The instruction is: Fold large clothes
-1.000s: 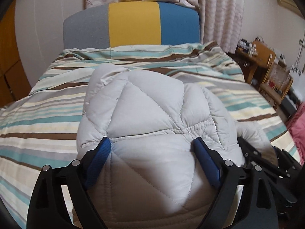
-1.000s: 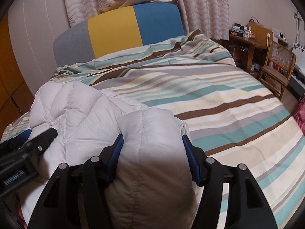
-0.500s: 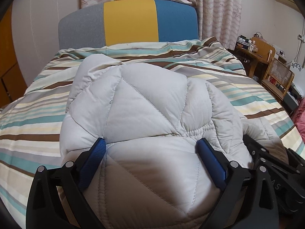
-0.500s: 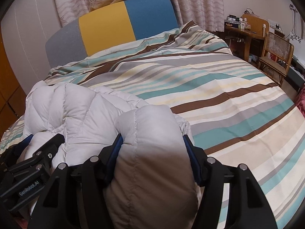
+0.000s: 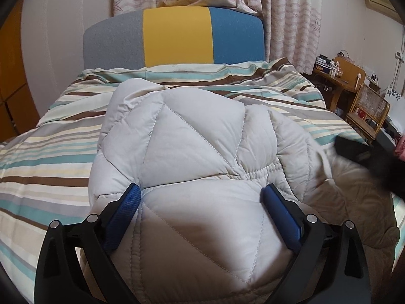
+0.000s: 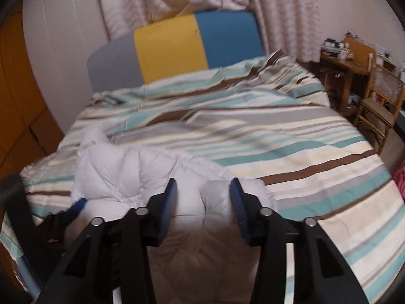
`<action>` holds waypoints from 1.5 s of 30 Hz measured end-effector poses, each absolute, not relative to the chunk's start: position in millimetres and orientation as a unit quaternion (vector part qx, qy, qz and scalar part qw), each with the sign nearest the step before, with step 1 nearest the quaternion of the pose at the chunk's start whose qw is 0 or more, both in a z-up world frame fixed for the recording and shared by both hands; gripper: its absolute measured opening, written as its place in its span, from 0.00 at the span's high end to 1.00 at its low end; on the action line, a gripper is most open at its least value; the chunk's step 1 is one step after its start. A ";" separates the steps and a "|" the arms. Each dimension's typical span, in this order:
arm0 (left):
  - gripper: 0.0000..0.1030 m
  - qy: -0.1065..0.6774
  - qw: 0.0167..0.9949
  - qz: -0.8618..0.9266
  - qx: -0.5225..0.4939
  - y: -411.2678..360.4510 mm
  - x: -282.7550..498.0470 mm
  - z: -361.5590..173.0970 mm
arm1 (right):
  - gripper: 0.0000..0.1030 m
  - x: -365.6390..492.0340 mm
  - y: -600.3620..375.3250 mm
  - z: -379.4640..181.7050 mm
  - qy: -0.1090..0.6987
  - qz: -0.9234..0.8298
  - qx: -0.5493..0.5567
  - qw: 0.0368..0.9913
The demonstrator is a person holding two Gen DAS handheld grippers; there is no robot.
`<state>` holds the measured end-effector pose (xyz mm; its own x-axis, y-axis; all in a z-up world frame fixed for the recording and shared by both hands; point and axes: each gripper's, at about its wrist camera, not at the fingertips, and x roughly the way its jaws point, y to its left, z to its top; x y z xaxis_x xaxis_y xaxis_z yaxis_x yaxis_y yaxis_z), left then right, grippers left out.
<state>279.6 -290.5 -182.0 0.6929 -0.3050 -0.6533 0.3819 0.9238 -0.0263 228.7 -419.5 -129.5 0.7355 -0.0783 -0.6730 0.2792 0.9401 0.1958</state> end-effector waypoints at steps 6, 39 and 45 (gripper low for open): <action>0.06 0.344 0.917 -0.198 0.037 -285.5 280.0 -181.2 | 0.63 240.9 -433.9 -172.2 0.360 -0.106 0.172 0.911; 0.03 0.385 0.910 -0.153 0.018 -281.5 323.1 -192.7 | 0.62 254.1 -435.0 -194.6 0.367 -0.136 0.161 0.906; 0.03 0.357 0.921 -0.156 0.016 -266.7 282.7 -179.1 | 0.61 225.7 -430.7 -177.9 0.316 -0.132 0.165 0.925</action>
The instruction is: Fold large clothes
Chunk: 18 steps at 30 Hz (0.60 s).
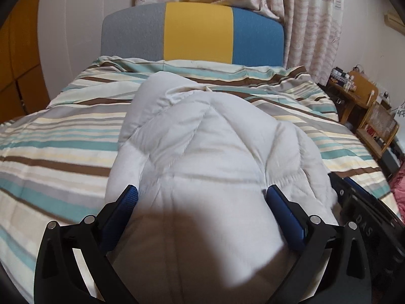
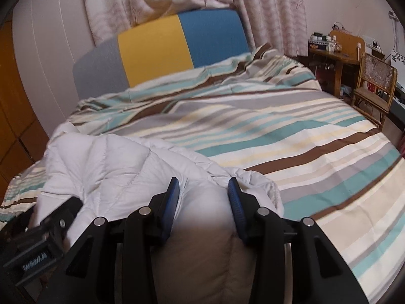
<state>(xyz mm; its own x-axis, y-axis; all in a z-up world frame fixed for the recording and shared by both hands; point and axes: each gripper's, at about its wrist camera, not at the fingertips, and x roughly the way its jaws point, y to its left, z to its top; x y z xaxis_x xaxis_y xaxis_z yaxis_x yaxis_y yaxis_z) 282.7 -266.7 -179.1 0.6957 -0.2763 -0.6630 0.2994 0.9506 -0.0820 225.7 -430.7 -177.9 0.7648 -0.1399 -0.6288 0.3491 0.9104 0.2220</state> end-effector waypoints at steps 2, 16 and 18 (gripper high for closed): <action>0.03 0.349 0.923 -0.162 0.018 -259.9 268.6 -175.3 | 0.61 210.6 -425.8 -170.8 0.306 -0.132 0.158 0.930; 0.03 0.338 0.913 -0.215 0.081 -265.6 238.7 -192.8 | 0.52 161.8 -417.1 -183.9 0.297 -0.150 0.165 0.928; 0.03 0.337 0.912 -0.218 0.081 -263.3 235.7 -189.6 | 0.50 162.9 -418.5 -182.3 0.305 -0.144 0.166 0.927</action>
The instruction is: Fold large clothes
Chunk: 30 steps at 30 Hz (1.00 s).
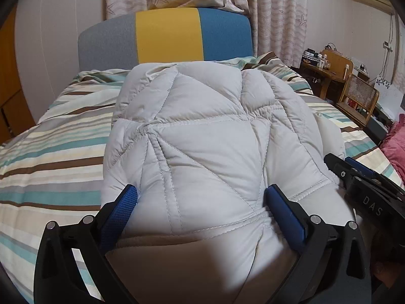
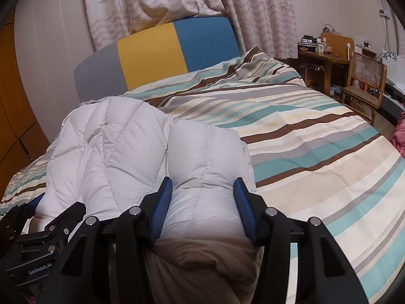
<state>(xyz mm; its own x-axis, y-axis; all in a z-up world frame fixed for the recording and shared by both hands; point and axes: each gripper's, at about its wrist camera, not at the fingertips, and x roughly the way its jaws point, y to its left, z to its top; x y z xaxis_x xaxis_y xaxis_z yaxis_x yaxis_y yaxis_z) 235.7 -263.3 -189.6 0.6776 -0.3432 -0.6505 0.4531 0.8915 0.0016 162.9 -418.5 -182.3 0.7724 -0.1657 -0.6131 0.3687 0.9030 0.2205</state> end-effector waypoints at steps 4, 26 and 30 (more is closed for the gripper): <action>0.03 0.344 0.909 -0.222 0.083 -251.6 226.6 -178.2 | 0.36 150.2 -421.2 -171.3 0.312 -0.136 0.179 0.923; 0.14 0.481 0.820 -0.305 -0.051 -184.4 235.7 -198.1 | 0.24 167.3 -471.4 -214.6 0.429 0.029 0.373 0.822; 0.31 0.462 0.832 -0.306 -0.015 -197.1 223.5 -183.5 | 0.31 163.0 -473.6 -210.0 0.414 0.043 0.387 0.823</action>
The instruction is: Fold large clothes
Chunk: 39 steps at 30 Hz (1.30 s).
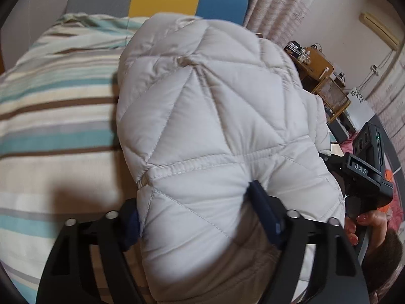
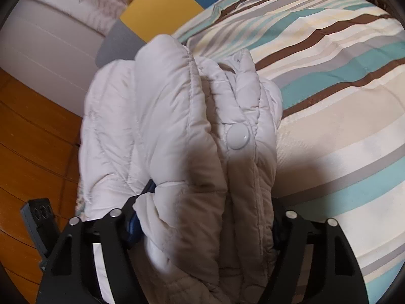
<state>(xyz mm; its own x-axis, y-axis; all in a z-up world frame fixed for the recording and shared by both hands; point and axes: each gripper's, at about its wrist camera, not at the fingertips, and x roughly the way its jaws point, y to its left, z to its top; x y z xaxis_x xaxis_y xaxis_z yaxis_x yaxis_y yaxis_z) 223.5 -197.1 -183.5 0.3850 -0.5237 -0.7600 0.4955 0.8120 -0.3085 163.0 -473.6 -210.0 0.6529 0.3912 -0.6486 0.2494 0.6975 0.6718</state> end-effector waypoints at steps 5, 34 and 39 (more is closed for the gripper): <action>0.47 0.422 0.854 -0.303 0.013 -197.2 222.1 -158.6 | 0.35 149.7 -469.8 -204.6 0.358 0.057 0.404 0.840; 0.33 0.330 0.936 -0.115 -0.037 -16.6 241.1 -173.8 | 0.33 281.6 -280.9 -190.2 0.363 0.124 0.233 0.893; 0.25 0.325 0.940 -0.101 -0.031 -20.1 240.2 -181.4 | 0.31 270.7 -280.8 -195.9 0.362 0.089 0.215 0.903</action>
<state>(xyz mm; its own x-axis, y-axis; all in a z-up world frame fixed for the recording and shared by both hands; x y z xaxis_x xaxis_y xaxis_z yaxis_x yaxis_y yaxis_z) 240.2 -20.1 -181.4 0.7676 -0.2107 -0.6052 0.1705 0.9775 -0.1241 270.7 -280.8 -195.9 0.7227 0.3156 -0.6149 -0.0044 0.8917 0.4525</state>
